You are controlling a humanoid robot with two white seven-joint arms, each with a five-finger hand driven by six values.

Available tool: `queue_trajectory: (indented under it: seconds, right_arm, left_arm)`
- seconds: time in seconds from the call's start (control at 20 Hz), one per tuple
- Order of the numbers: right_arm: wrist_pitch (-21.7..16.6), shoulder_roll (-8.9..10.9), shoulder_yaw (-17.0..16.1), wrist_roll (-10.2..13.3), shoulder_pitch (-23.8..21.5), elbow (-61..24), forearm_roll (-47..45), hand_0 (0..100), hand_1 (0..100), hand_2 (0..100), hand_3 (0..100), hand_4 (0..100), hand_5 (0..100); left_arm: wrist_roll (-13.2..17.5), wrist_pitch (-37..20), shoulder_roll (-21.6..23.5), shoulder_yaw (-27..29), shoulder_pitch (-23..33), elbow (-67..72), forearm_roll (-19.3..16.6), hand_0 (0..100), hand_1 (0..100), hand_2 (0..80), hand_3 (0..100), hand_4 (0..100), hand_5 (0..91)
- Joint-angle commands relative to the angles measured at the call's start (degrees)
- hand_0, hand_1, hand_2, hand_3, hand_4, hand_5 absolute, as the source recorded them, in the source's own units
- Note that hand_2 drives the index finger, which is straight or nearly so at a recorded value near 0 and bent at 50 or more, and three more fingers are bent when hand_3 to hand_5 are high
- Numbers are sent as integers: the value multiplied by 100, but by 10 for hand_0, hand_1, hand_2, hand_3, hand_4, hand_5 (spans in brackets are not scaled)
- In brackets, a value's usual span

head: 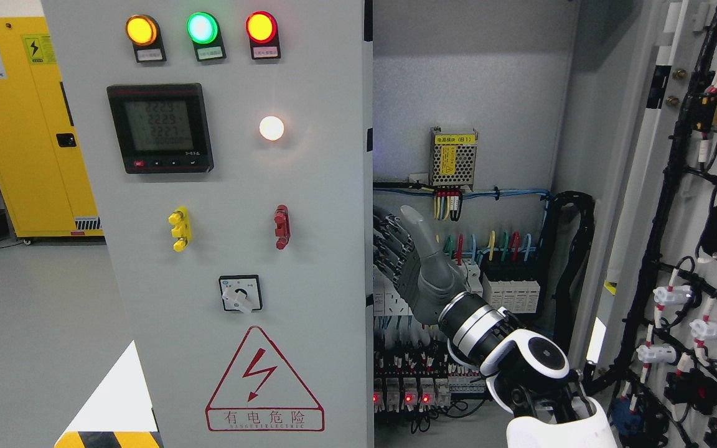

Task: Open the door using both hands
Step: 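Hook the right hand's fingers behind the indicator-light door edge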

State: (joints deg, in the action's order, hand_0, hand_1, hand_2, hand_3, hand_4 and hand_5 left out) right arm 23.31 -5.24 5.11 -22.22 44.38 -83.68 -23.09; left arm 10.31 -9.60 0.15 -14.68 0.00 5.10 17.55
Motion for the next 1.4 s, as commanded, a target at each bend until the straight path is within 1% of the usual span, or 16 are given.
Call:
queue_trajectory:
  seconds: [0.0, 0.15, 0.3, 0.4, 0.5, 0.65, 0.85, 0.95, 1.1, 1.15, 1.25, 1.35]
  right_arm:
    - [-2, -3, -133, -19, 44, 150, -29, 201, 122, 0, 0, 0, 0]
    - [7, -3, -116, -28, 114, 185, -29, 202, 121, 0, 0, 0, 0]
    - [7, -3, -98, -195, 184, 308, -29, 201, 121, 0, 0, 0, 0]
    - [16, -3, -89, -239, 237, 334, -29, 201, 121, 0, 0, 0, 0]
    - [24, -3, -63, -353, 246, 378, -29, 201, 121, 0, 0, 0, 0]
    - [103, -12, -89, -397, 325, 519, -29, 202, 121, 0, 0, 0, 0]
    - [121, -3, -142, -617, 492, 765, -29, 201, 122, 0, 0, 0, 0]
    - [130, -3, -142, -678, 545, 791, -20, 201, 122, 0, 0, 0, 0]
    - [112, 5, -142, -687, 633, 984, -11, 202, 122, 0, 0, 0, 0]
    - [112, -3, -142, -714, 659, 1029, -20, 202, 122, 0, 0, 0, 0]
    - [112, -3, -151, -854, 694, 1073, -11, 202, 121, 0, 0, 0, 0]
    - [112, -3, -151, -872, 703, 1117, -11, 202, 121, 0, 0, 0, 0]
  left_arm:
    - [-3, 2, 46, 0, -150, 0, -6, 0, 0, 0, 0, 0, 0]
    - [-3, 2, 55, 0, -150, 0, -6, 0, 0, 0, 0, 0, 0]
    - [-3, 2, 81, 0, -150, 0, -6, 0, 0, 0, 0, 0, 0]
    - [-3, 2, 99, -8, -176, 0, -6, 0, 0, 0, 0, 0, 0]
    - [-3, 2, 99, 0, -185, 0, -6, 0, 0, 0, 0, 0, 0]
    - [-3, 2, 108, 0, -185, 0, -6, 0, 0, 0, 0, 0, 0]
    - [-3, 2, 108, 0, -185, 0, -6, 0, 0, 0, 0, 0, 0]
    - [-3, 2, 108, 0, -185, 0, -6, 0, 0, 0, 0, 0, 0]
    - [-3, 2, 99, 0, -185, 0, -6, 0, 0, 0, 0, 0, 0]
    - [-3, 2, 99, 0, -185, 0, -6, 0, 0, 0, 0, 0, 0]
    - [-3, 2, 99, 0, -185, 0, -6, 0, 0, 0, 0, 0, 0]
    - [-3, 2, 99, 0, -185, 0, -6, 0, 0, 0, 0, 0, 0]
